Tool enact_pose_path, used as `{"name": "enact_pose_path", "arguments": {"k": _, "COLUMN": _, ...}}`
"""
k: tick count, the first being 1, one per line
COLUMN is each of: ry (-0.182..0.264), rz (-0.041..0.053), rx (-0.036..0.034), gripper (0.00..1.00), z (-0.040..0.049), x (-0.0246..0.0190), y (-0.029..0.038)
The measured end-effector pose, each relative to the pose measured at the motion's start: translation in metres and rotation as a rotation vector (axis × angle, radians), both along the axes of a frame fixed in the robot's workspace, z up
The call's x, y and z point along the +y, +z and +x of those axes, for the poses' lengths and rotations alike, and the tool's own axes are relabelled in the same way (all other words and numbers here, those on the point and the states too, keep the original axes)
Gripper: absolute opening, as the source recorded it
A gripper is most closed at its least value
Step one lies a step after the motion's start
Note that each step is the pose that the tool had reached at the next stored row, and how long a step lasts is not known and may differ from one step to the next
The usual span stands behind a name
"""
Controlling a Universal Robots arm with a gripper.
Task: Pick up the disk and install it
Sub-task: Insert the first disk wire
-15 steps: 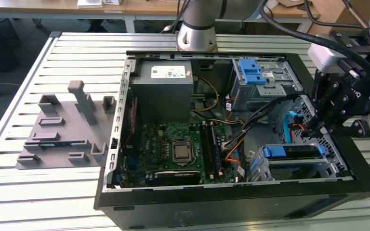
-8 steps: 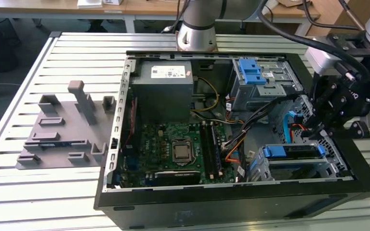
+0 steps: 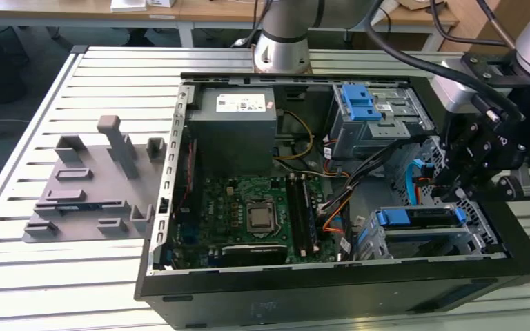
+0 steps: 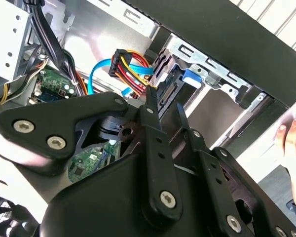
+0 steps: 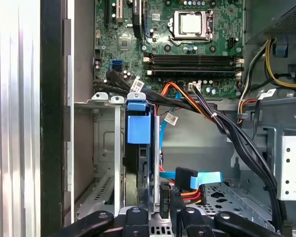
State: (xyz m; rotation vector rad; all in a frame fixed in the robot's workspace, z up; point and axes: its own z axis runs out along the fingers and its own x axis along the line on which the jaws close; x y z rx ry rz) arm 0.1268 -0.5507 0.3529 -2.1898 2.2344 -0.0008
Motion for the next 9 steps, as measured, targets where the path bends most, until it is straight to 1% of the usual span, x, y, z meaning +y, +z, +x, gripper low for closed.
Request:
{"name": "enact_pose_path", "arguments": {"k": 3, "ry": 0.0, "rz": 0.0003, "rx": -0.003, "gripper": 0.31, "z": -0.0002, "x": 0.0006, "y": -0.0015}}
{"name": "enact_pose_path", "arguments": {"k": 7, "ry": 0.0, "rz": 0.0053, "rx": -0.0037, "gripper": 0.3, "z": -0.0003, "x": 0.0022, "y": -0.004}}
{"name": "enact_pose_path", "arguments": {"k": 8, "ry": 0.0, "rz": 0.0067, "rx": -0.0038, "gripper": 0.24, "z": -0.0003, "x": 0.0028, "y": -0.0045}}
{"name": "enact_pose_path", "arguments": {"k": 9, "ry": 0.0, "rz": 0.0081, "rx": -0.0039, "gripper": 0.24, "z": -0.0003, "x": 0.0032, "y": -0.005}}
